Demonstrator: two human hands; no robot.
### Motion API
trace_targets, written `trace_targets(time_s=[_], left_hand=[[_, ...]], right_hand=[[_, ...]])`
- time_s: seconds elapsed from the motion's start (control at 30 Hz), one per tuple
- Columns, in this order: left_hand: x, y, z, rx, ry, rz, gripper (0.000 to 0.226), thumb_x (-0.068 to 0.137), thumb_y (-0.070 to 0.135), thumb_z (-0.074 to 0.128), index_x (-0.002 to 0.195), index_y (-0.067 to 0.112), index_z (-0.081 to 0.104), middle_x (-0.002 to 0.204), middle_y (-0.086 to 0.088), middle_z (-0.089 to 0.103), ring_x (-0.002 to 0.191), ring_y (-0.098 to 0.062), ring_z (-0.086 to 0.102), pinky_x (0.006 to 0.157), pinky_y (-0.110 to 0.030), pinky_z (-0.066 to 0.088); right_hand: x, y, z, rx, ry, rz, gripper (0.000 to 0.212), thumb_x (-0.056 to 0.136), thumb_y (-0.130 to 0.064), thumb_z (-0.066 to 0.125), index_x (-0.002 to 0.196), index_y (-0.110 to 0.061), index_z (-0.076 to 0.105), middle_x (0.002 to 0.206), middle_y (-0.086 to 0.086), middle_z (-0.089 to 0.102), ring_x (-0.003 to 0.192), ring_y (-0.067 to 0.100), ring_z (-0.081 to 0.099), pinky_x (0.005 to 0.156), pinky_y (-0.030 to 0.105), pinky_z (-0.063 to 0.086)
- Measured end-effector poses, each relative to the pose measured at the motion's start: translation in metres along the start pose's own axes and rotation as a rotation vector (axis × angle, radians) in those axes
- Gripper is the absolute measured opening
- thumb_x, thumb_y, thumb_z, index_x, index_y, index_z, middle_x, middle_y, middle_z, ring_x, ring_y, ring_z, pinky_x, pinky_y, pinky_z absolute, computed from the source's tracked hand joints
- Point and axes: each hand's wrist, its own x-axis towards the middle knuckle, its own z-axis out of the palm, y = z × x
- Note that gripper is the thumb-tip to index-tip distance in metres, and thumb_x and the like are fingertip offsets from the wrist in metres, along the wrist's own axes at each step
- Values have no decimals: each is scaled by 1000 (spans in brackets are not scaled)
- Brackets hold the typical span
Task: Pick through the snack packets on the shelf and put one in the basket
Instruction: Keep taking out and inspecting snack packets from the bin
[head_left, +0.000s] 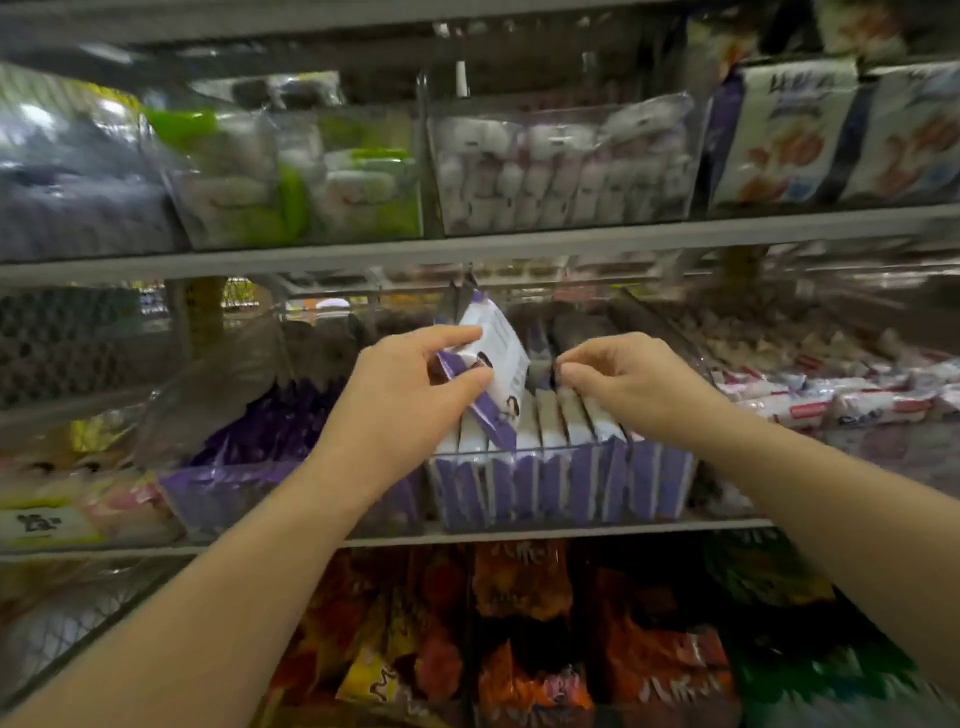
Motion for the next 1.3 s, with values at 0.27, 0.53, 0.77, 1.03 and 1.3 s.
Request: trace_targets(time_s=[0.27,0.53,0.77,1.03,1.3], left_hand=[[93,-3,38,361,-92,-13,38,87,41,62,124,35,64,93,2,67,107,-25,62,92,-37,49],[148,-11,71,583,-123,-27,29,90,45,53,113,32,65,112,3,68,110,-24,60,97,-35,42],[175,-15,89,524,-316,-12,35,91,34,59,125,34,61,127,2,61,113,-23,57,98,-36,48],[172,-28,102,455,-235,74,18,90,28,61,106,28,68,109,0,67,96,-21,61,74,-24,40],[183,-38,87,236,-207,-58,28,89,31,67,115,22,71,121,-1,68,112,-19,60,80,-18,37]], right_hand=[[91,26,9,-412,-169,-84,40,88,-29,62,127,-19,58,129,10,61,116,30,57,96,39,48],[124,48,27,-461,-278,-43,35,90,-40,56,123,-29,57,129,7,59,115,29,57,95,38,48],[127,55,24,-541,-285,-28,35,99,-28,47,132,-21,55,136,11,55,122,32,54,98,38,46],[125,54,22,-588,-265,-45,32,101,-26,43,129,-23,56,130,11,58,116,32,57,89,35,45],[121,51,19,-612,-274,-34,31,99,-14,44,125,-19,59,127,11,59,113,33,59,86,36,48]])
